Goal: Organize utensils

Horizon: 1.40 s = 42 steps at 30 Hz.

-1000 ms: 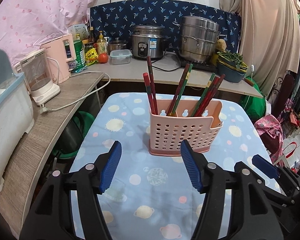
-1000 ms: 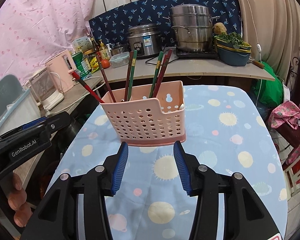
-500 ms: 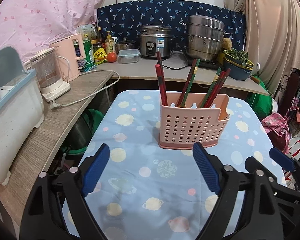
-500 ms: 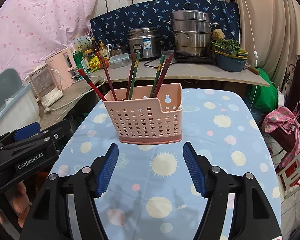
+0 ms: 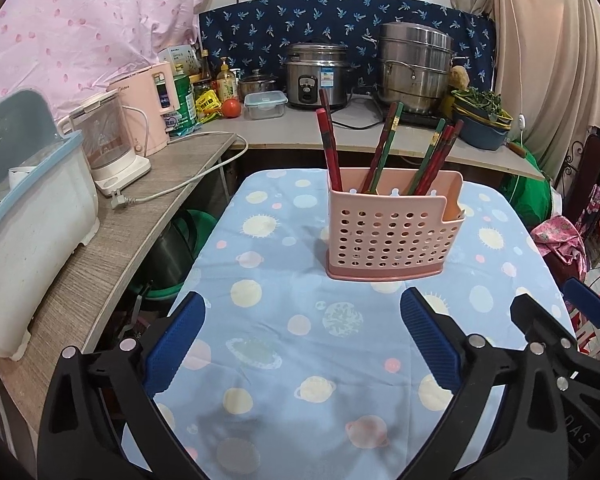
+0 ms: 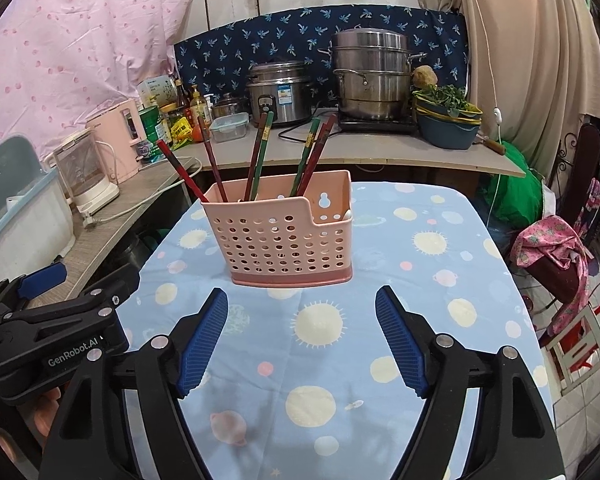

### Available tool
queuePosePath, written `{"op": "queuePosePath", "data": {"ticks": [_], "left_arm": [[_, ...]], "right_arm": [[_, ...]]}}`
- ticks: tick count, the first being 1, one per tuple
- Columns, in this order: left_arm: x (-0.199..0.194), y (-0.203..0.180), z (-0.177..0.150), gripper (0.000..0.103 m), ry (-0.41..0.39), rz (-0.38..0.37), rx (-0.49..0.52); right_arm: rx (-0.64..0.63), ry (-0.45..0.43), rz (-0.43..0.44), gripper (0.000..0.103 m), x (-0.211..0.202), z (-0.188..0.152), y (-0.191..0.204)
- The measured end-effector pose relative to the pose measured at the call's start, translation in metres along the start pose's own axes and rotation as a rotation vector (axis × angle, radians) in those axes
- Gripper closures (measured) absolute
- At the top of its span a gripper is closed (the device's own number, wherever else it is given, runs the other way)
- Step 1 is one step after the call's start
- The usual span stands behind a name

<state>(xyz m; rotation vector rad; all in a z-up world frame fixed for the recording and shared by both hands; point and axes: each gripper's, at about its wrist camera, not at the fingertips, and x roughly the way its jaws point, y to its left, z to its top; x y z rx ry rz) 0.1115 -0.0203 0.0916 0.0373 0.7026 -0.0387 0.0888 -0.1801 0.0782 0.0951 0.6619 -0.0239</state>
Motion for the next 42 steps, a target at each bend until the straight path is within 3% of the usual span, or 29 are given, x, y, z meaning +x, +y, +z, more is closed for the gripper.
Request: {"op": "queuePosePath", "data": {"ticks": [3, 12, 16, 42], "left_arm": [[0.0, -0.001, -0.002, 0.008, 0.003, 0.001, 0.006], [0.0, 0.0, -0.005, 0.007, 0.008, 0.014, 0.006], [0.002, 0.002, -0.006, 0.007, 0.014, 0.019, 0.006], [0.009, -0.002, -0.011, 0.007, 0.021, 0.095, 0.047]], "right_arm": [[-0.007, -0.006, -0.014, 0.019, -0.002, -0.001, 0.001], [0.002, 0.003, -0.024, 0.016, -0.002, -0.003, 0.001], [0.006, 0.012, -0.03, 0.007, 0.0, -0.004, -0.001], [0.005, 0.044, -0.054, 0.007, 0.012, -0.01, 0.0]]}}
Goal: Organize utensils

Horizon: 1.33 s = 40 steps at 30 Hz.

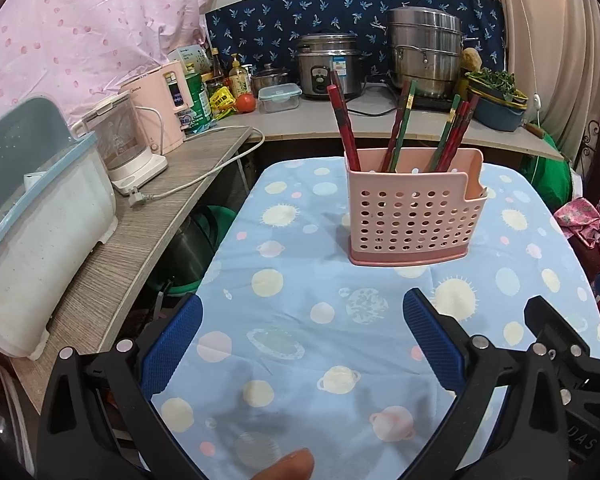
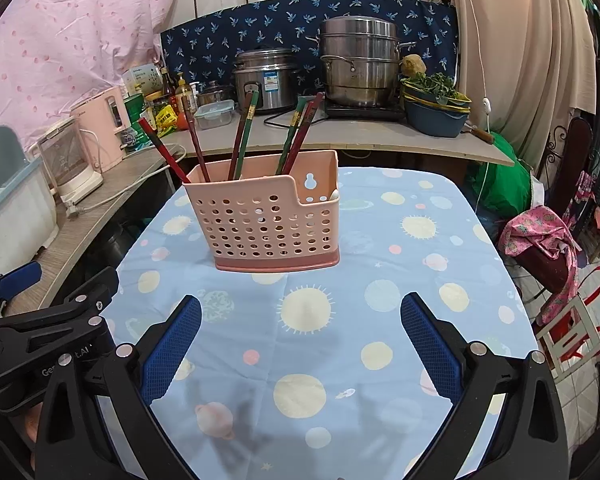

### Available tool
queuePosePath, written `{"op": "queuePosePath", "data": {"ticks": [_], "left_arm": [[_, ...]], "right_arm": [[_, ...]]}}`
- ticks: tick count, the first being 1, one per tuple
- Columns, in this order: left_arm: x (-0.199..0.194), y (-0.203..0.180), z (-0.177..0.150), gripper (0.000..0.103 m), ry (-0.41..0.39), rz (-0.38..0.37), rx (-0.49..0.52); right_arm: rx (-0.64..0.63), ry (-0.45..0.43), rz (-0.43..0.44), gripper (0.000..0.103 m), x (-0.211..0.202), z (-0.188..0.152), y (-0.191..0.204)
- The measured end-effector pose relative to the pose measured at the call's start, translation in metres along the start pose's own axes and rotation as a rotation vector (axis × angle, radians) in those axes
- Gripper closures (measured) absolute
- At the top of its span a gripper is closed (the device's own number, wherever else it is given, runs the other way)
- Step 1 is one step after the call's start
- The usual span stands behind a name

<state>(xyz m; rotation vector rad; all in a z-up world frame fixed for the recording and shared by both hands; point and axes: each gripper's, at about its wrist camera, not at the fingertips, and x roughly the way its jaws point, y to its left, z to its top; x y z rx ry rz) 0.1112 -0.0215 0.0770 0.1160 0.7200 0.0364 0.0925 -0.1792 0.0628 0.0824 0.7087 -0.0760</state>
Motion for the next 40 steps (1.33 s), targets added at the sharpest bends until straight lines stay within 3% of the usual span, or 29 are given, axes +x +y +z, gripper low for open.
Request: {"op": "queuePosePath", "data": {"ticks": [40], "left_arm": [[0.009, 0.013, 0.004, 0.007, 0.03, -0.015, -0.052]], "right_arm": [[0.004, 0.007, -0.021, 0.007, 0.008, 0.003, -0.002]]}}
